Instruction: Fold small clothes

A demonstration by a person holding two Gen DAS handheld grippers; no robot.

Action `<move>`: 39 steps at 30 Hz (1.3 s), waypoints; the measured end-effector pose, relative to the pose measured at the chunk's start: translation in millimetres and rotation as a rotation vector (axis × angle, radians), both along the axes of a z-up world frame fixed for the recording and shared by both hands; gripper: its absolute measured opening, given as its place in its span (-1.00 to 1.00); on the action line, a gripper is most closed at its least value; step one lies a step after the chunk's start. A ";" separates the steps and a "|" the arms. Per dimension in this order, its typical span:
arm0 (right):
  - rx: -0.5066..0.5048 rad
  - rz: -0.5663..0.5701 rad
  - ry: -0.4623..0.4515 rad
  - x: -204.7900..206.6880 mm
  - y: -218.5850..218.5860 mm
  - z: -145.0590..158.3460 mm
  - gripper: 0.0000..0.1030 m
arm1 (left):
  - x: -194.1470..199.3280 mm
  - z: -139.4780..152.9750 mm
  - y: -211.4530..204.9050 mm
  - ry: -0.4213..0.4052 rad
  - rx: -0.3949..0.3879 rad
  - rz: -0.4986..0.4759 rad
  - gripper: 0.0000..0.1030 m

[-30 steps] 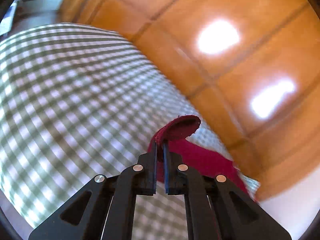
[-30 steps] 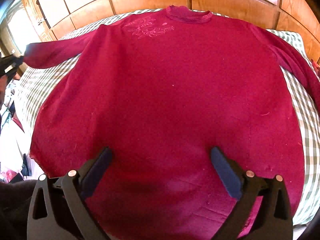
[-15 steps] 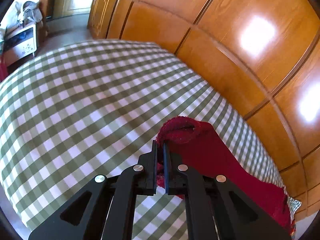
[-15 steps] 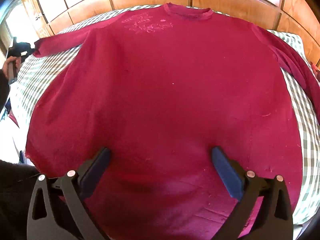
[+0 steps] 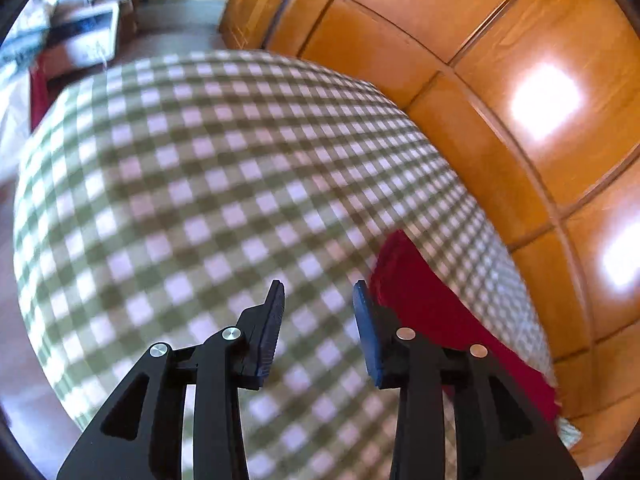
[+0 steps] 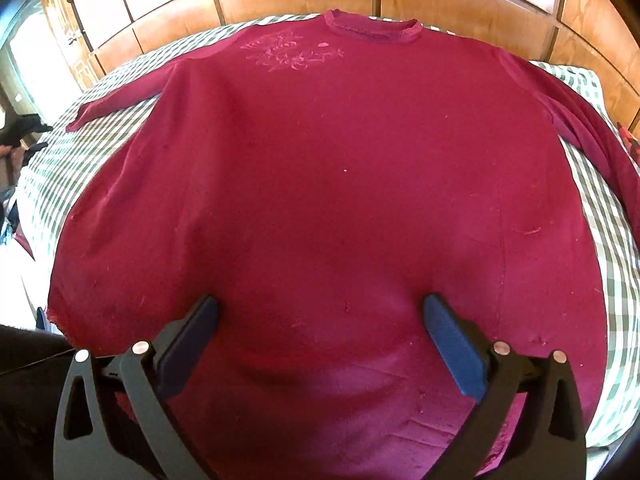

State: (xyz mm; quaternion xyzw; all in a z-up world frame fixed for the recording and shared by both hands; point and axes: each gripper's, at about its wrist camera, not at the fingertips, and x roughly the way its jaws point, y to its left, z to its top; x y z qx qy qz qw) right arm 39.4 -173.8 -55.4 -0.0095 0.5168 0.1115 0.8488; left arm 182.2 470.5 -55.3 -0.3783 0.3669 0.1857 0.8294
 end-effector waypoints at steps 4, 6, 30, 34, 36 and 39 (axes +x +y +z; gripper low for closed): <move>-0.002 -0.002 -0.007 -1.4 -0.5 0.6 0.97 | -12.8 -8.2 -30.8 0.002 -0.028 -0.082 -0.34; -0.004 -0.003 -0.007 -2.1 -0.7 1.4 0.97 | -6.9 -11.6 -47.4 0.030 -0.003 -0.115 -0.34; -0.009 0.001 -0.009 0.3 0.5 -1.9 0.97 | 31.9 3.3 -43.5 0.185 0.201 0.020 -0.41; 0.000 0.000 -0.024 -2.0 0.0 -1.5 0.97 | 11.0 34.8 -109.5 0.049 0.234 -0.165 -0.41; 0.013 0.001 -0.029 -3.5 -2.5 2.3 0.97 | -3.1 42.3 -164.9 -0.018 0.230 -0.347 -0.41; 0.040 -0.009 -0.042 -7.5 -12.4 13.9 0.95 | -36.3 44.6 -244.3 -0.105 0.167 -0.647 -0.41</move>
